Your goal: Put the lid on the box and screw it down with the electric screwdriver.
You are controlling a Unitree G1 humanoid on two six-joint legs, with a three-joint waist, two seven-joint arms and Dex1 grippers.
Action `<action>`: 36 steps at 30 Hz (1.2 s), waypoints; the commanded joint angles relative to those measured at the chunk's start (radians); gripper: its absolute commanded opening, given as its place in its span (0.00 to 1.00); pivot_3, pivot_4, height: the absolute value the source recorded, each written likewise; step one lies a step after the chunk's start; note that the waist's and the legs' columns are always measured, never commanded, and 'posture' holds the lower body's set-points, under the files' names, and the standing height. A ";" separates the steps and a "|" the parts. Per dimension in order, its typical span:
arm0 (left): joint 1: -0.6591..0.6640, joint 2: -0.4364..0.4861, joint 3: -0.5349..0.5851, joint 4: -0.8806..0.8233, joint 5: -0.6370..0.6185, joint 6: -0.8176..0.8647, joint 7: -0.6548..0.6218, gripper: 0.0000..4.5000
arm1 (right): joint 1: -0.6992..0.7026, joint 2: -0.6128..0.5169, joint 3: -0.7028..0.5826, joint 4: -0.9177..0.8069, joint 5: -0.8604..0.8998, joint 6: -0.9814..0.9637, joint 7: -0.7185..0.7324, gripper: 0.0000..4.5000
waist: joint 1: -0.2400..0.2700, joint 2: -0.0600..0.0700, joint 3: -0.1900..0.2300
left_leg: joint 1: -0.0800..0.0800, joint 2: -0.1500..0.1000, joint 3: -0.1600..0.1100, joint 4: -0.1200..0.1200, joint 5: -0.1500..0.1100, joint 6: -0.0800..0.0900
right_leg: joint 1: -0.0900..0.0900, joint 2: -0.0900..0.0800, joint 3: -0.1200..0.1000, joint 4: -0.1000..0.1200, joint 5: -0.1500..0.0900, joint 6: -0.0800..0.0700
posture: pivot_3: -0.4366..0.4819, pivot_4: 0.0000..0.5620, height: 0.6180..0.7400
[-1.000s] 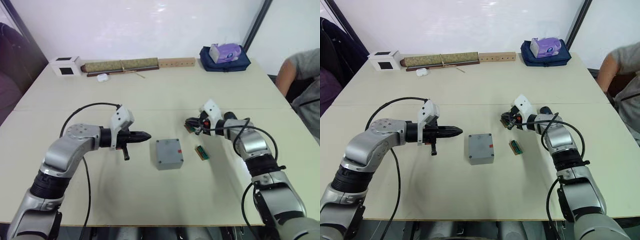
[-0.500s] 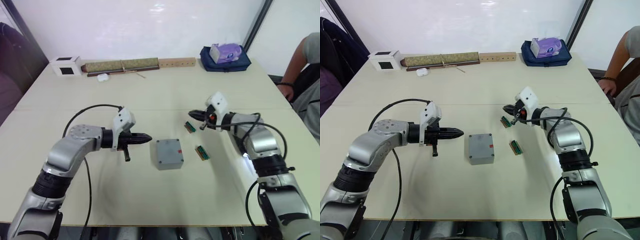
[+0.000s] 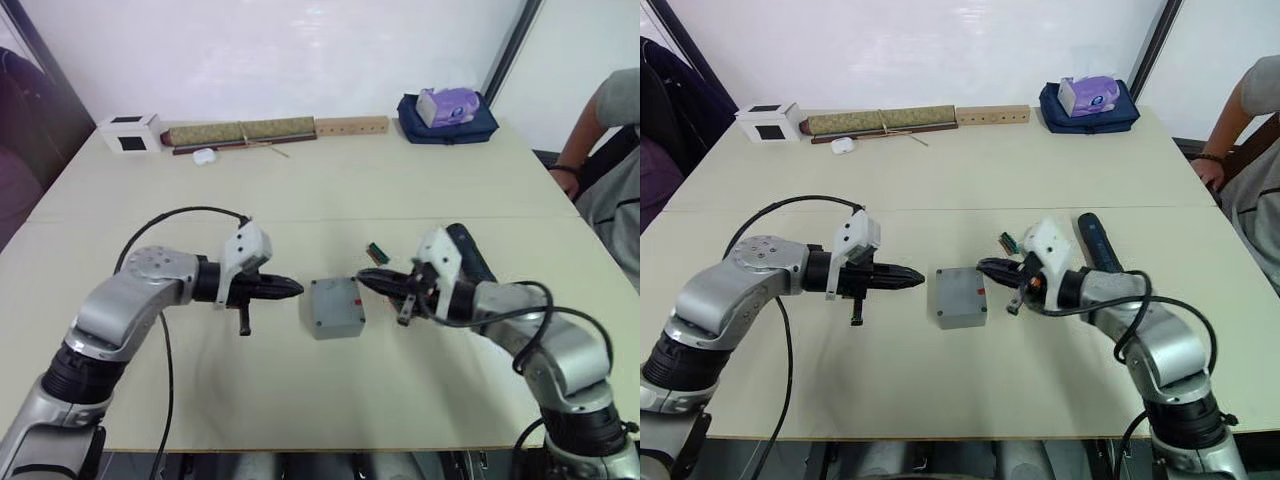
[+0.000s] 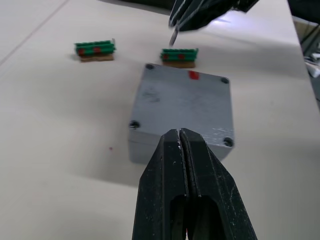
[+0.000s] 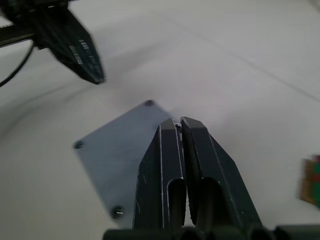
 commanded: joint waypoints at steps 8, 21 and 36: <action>-0.016 -0.022 -0.001 -0.001 0.001 -0.024 0.010 0.00 | -0.023 0.007 0.024 0.027 -0.033 -0.059 -0.055 0.02 | 0.003 0.000 0.000 | 0.000 0.000 0.000 0.000 0.000 0.000 | 0.000 0.000 0.000 0.000 0.000 0.000 | 0.48 0.27 1.00; -0.006 -0.026 0.014 0.007 0.004 -0.026 0.039 0.00 | -0.043 0.011 0.063 0.118 -0.075 -0.123 -0.044 0.02 | 0.003 0.000 0.000 | 0.000 0.000 0.000 0.000 0.000 0.000 | 0.000 0.000 0.000 0.000 0.000 0.000 | 0.48 0.27 1.00; 0.001 -0.030 0.004 0.004 0.008 -0.030 0.048 0.00 | -0.044 0.021 0.032 0.092 -0.019 -0.078 -0.047 0.02 | 0.003 0.000 0.000 | 0.000 0.000 0.000 0.000 0.000 0.000 | 0.000 0.000 0.000 0.000 0.000 0.000 | 0.48 0.27 1.00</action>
